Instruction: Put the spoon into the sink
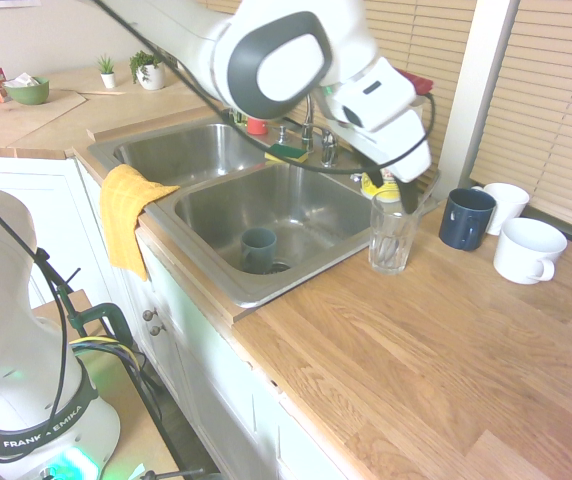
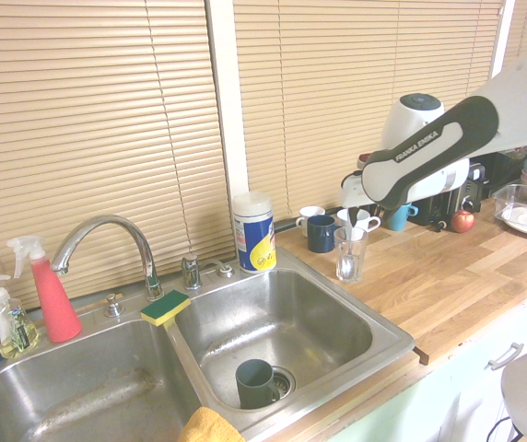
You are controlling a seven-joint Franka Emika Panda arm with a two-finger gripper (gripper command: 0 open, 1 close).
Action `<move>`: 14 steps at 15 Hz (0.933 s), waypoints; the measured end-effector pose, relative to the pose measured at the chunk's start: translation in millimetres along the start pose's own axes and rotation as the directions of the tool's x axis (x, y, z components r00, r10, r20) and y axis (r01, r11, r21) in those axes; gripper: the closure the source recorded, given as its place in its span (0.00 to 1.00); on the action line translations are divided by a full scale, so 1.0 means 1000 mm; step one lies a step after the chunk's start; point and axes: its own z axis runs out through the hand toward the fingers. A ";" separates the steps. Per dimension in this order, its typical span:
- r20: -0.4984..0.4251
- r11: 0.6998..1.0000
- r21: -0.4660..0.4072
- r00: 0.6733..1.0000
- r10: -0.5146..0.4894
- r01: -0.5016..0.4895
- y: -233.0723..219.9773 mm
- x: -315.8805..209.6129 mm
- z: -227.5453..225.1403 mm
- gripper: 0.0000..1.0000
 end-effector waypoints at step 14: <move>-0.006 0.999 0.012 0.999 -0.049 0.049 -0.042 0.009 0.044 1.00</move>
